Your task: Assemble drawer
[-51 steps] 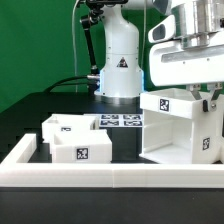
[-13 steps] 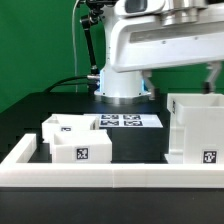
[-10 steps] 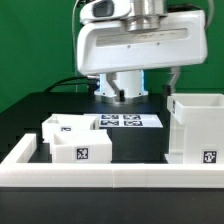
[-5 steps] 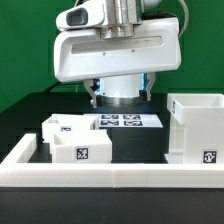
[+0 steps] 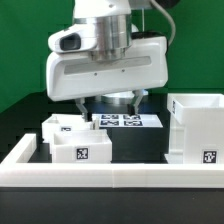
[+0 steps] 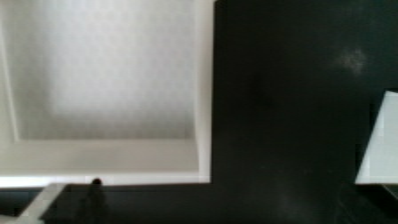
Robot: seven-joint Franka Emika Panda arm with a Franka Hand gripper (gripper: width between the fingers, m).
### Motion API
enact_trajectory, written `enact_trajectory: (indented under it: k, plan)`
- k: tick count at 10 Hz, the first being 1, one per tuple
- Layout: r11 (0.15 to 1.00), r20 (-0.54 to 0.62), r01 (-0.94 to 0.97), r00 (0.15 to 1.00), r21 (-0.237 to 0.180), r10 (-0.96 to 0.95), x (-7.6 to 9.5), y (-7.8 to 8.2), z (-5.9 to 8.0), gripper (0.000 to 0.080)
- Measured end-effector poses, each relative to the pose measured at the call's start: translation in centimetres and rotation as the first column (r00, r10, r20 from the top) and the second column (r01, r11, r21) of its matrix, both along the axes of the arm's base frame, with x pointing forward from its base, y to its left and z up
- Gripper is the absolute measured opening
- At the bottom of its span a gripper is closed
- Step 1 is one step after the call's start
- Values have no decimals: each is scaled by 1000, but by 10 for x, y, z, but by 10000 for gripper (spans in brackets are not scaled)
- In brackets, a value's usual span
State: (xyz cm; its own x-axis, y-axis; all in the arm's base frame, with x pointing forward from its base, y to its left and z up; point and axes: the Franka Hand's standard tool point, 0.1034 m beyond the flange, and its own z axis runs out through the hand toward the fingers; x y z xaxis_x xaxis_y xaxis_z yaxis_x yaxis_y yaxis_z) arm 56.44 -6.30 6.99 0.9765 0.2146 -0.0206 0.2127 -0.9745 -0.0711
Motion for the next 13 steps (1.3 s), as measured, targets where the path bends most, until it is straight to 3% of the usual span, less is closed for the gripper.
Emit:
enact_trajectory:
  k: [3, 7, 10, 13]
  plan:
    - [1000, 20, 2, 1000, -22, -2, -16, -9, -24, 649]
    - [1000, 27, 4, 1000, -25, -3, -16, -10, -26, 649]
    - [999, 60, 0, 998, -54, 3, -32, -9, -54, 649]
    - [998, 69, -3, 998, -63, 7, -35, -8, -63, 649]
